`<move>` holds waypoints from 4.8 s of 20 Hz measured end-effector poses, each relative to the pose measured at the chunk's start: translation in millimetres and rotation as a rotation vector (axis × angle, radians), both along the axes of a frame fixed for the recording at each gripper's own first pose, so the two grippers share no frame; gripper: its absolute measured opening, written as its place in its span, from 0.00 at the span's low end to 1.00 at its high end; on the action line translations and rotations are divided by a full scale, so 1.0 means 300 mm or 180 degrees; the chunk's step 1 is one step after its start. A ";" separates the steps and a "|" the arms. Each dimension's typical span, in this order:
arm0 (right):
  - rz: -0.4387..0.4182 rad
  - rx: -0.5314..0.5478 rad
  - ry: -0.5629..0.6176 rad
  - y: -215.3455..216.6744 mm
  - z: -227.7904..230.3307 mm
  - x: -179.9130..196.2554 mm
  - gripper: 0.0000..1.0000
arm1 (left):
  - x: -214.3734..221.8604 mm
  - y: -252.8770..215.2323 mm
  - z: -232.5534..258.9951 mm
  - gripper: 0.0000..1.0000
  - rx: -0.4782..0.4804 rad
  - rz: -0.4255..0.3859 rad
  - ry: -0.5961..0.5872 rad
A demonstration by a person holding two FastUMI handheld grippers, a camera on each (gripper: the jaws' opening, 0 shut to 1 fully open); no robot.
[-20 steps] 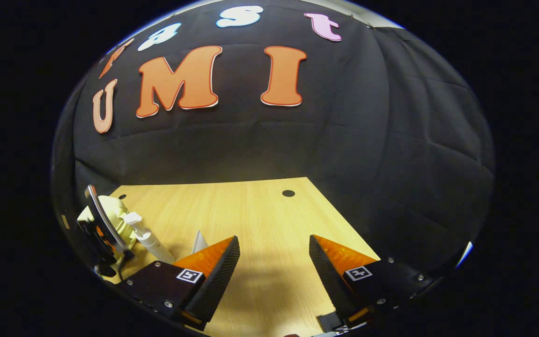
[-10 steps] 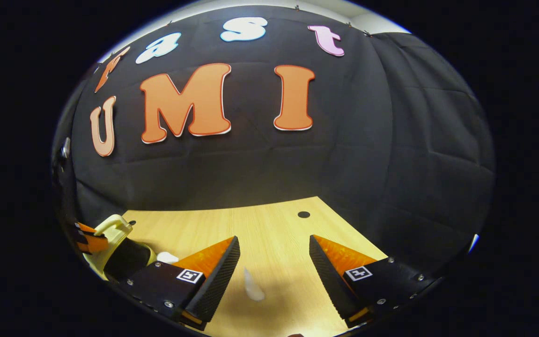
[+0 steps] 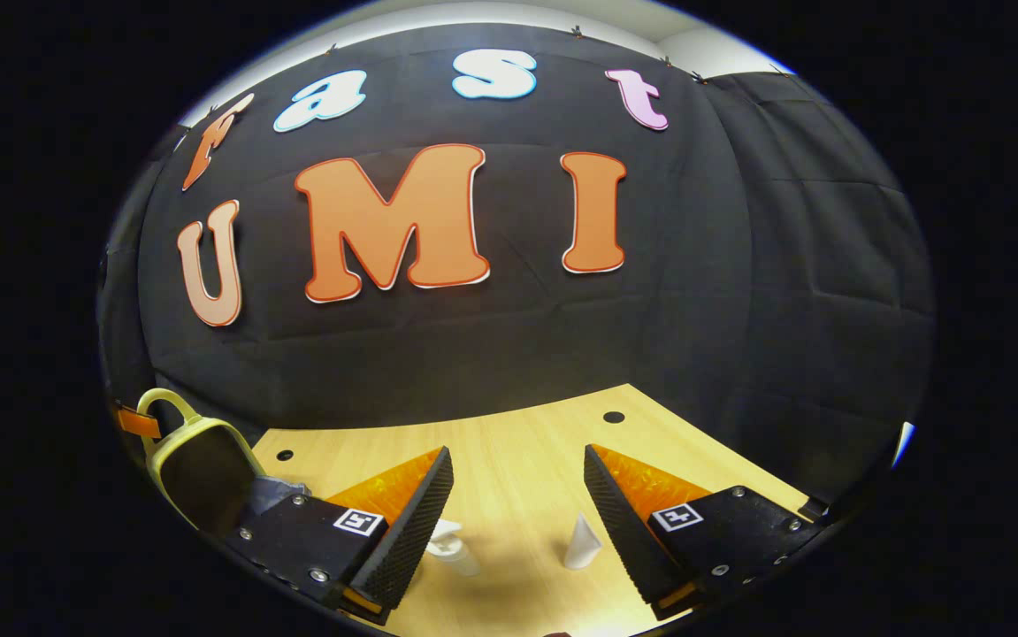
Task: First open the suitcase, pack the skin care products into it, and then close the suitcase.
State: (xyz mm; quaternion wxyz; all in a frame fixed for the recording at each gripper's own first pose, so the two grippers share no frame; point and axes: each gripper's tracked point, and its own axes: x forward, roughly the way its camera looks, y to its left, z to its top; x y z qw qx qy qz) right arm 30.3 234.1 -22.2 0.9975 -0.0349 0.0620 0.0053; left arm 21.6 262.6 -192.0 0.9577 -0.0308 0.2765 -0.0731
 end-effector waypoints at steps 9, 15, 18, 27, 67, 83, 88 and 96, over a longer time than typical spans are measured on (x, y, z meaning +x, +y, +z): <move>0.0126 0.0278 0.0085 0.221 -0.027 -0.022 0.95 | -0.102 0.536 -0.251 0.04 -0.0371 0.0375 0.0126; 0.0018 0.0132 0.0134 0.215 -0.096 -0.024 0.95 | -0.154 0.782 -0.582 0.04 -0.0451 0.0598 0.0273; -0.0024 0.0054 0.0156 0.192 -0.120 -0.028 0.95 | -0.130 0.821 -0.769 0.04 -0.0580 0.0704 0.0481; -0.0135 -0.0085 0.0307 0.070 -0.153 -0.006 0.95 | -0.195 0.921 -0.890 0.43 -0.0192 0.1215 0.0560; 0.0377 -0.0441 0.0485 -0.526 -0.438 0.253 0.95 | 0.265 -1.238 -0.852 0.99 0.0240 0.0002 -0.0607; 0.0478 -0.0223 0.0350 -0.430 -0.294 0.153 0.95 | 0.225 -1.170 -0.627 0.57 0.0337 -0.0104 -0.0445; 0.0476 -0.0138 0.0219 -0.348 -0.212 0.094 0.95 | 0.092 -1.046 -0.361 0.58 0.0017 -0.0214 -0.0492; 0.0459 -0.0333 0.0485 -0.317 -0.411 0.109 0.95 | -0.058 -0.732 -0.065 0.58 0.0310 0.0098 -0.0752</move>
